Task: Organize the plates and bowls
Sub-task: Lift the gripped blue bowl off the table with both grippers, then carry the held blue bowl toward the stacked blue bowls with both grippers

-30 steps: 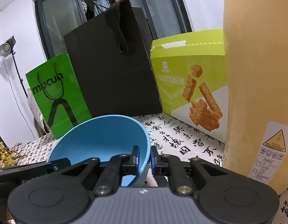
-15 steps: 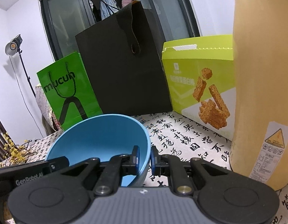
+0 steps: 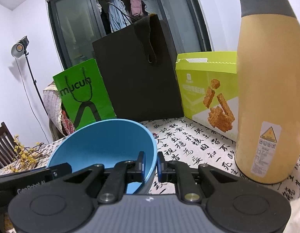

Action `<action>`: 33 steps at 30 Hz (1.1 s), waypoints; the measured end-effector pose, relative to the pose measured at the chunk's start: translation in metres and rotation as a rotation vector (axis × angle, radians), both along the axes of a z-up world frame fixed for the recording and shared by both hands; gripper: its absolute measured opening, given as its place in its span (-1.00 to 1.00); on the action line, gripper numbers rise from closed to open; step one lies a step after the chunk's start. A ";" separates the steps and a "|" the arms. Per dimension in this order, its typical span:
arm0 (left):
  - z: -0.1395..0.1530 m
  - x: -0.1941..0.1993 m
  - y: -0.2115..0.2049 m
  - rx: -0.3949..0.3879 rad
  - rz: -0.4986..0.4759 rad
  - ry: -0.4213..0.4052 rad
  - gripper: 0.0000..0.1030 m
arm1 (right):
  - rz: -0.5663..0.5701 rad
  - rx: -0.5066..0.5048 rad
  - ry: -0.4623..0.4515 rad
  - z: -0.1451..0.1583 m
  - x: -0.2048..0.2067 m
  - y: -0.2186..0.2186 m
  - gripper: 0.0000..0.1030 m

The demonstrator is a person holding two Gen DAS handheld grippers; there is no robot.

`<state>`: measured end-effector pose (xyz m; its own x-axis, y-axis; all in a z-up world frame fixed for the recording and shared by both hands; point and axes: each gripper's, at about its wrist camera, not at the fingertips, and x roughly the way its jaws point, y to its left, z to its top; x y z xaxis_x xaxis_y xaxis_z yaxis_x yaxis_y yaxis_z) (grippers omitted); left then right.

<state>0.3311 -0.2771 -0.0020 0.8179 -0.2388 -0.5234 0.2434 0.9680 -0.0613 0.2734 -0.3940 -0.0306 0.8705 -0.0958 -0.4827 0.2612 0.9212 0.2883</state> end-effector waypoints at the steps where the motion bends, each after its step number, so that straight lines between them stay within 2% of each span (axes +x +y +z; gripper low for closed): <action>1: 0.001 -0.003 0.002 0.000 0.001 -0.002 -0.67 | 0.001 -0.001 -0.001 0.001 -0.002 0.003 -0.77; 18: 0.011 -0.058 0.041 -0.001 0.022 -0.032 -0.67 | 0.015 -0.030 -0.001 0.012 -0.047 0.047 -0.77; 33: 0.017 -0.086 0.054 -0.002 0.051 -0.049 -0.67 | 0.026 -0.031 -0.007 0.020 -0.075 0.067 -0.77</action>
